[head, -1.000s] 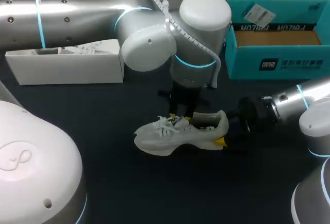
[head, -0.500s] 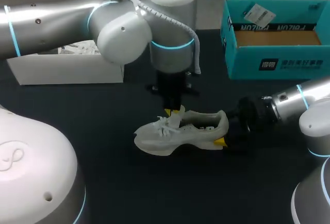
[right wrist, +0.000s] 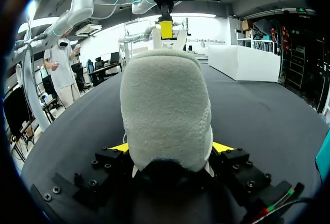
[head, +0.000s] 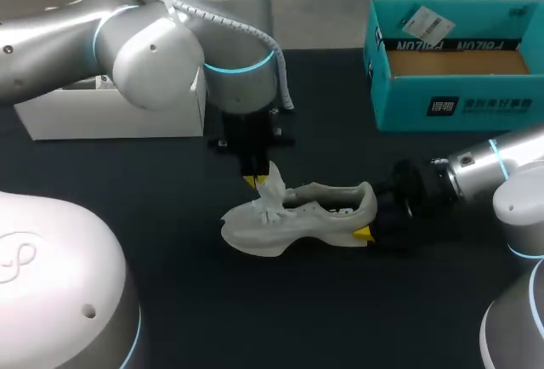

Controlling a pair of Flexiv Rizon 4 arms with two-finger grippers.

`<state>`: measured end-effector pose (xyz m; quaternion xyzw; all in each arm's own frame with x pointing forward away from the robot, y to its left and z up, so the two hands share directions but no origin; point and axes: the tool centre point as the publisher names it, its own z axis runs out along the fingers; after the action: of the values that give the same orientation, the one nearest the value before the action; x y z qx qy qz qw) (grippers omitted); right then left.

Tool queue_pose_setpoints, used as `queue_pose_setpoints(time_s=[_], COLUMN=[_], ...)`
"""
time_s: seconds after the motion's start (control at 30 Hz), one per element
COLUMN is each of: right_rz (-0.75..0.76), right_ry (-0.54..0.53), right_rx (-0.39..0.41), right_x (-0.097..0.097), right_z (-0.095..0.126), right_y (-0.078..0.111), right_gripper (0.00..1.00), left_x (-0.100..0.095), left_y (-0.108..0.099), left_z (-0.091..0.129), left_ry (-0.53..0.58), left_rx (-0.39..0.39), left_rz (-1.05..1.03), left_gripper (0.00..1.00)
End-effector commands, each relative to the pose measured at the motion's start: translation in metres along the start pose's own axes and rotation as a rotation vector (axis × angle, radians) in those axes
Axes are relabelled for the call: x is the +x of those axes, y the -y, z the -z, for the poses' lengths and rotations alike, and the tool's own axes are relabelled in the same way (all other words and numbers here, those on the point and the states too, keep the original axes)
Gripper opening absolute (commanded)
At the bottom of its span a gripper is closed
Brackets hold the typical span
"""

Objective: Take the shoe out of the shoebox, open the shoe tongue, remove and reinsert the insole, then place the shoe into the shoebox

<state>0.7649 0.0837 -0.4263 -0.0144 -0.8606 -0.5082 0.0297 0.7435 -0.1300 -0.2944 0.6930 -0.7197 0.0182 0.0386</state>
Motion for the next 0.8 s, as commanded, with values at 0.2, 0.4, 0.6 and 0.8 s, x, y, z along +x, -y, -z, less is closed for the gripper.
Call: queue_pose_setpoints(time_s=[0.2, 0.4, 0.6, 0.8], right_rz=[-0.001, -0.001, -0.001, -0.001], right_ry=[0.002, 0.002, 0.002, 0.002], right_rx=[0.003, 0.003, 0.003, 0.003], right_x=[0.001, 0.001, 0.001, 0.001], right_z=[-0.005, -0.005, -0.005, -0.005], right_y=[0.004, 0.004, 0.004, 0.004], right_gripper=[0.00, 0.00, 0.00, 0.00], left_x=[-0.018, -0.031, -0.033, -0.029], left_y=[0.004, 0.008, 0.008, 0.008], left_z=[-0.022, -0.038, -0.048, -0.047], left_ry=[-0.036, -0.002, 0.017, 0.013], left_rx=[-0.012, -0.029, -0.059, -0.069], left_rz=[0.055, 0.096, 0.099, 0.090], left_gripper=[0.00, 0.00, 0.34, 1.00])
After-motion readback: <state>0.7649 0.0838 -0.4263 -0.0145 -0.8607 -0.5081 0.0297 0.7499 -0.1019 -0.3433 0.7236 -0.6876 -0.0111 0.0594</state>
